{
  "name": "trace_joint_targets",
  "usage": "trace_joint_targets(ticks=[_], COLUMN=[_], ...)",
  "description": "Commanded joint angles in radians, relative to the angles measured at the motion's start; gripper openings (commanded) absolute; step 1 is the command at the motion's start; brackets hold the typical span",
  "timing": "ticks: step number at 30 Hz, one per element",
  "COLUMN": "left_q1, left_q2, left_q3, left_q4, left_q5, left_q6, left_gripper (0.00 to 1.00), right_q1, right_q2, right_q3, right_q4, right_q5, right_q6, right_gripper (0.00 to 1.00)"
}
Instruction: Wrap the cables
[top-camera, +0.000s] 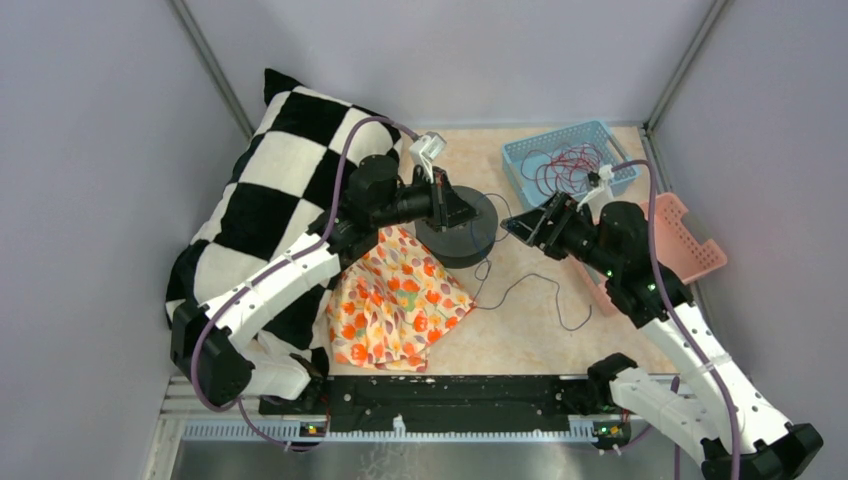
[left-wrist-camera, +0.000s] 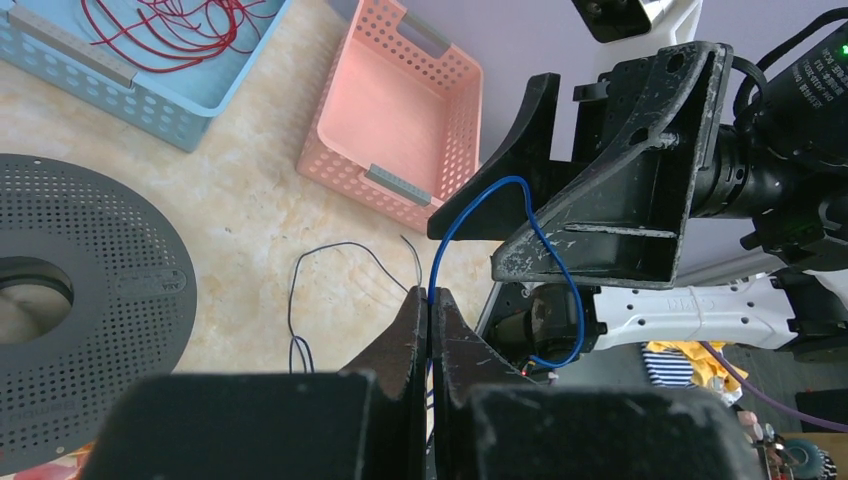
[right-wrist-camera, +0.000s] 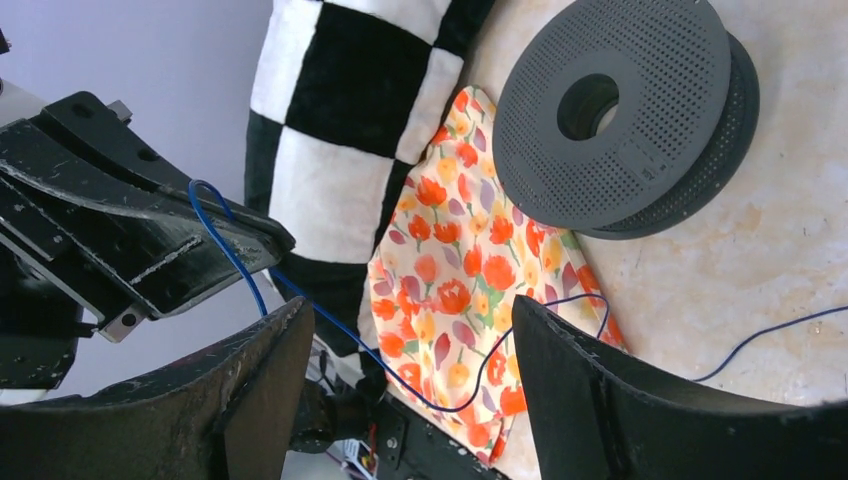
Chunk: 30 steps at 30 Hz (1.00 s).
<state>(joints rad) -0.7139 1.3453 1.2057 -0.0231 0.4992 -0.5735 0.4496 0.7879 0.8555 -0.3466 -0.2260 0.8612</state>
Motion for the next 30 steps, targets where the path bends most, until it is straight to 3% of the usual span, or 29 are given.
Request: trace_joint_targets(ticks=[1, 5, 9, 15, 20, 25, 30], left_q1=[0.002, 0.002, 0.004, 0.007, 0.007, 0.007, 0.007], left_q2=[-0.036, -0.050, -0.081, -0.067, -0.055, -0.050, -0.047], left_q3=[0.011, 0.020, 0.004, 0.014, 0.019, 0.011, 0.011], left_q4=[0.035, -0.005, -0.006, 0.004, 0.015, 0.048, 0.049], left_q5=[-0.028, -0.063, -0.104, -0.069, -0.053, -0.043, -0.044], left_q6=[0.021, 0.048, 0.076, 0.074, 0.073, 0.061, 0.061], left_gripper=[0.00, 0.00, 0.00, 0.00, 0.00, 0.00, 0.00], right_q1=[0.009, 0.001, -0.056, -0.089, -0.068, -0.054, -0.047], right_q2=[-0.009, -0.026, -0.106, -0.002, 0.044, 0.099, 0.097], right_q3=[0.027, 0.085, 0.099, 0.145, 0.154, 0.108, 0.046], right_q4=[0.016, -0.170, -0.144, 0.009, 0.058, 0.060, 0.120], right_q5=[0.031, 0.181, 0.200, -0.147, -0.217, -0.249, -0.266], right_q6=[0.023, -0.005, -0.012, -0.081, -0.110, -0.100, -0.067], right_gripper=[0.72, 0.74, 0.80, 0.94, 0.97, 0.84, 0.59])
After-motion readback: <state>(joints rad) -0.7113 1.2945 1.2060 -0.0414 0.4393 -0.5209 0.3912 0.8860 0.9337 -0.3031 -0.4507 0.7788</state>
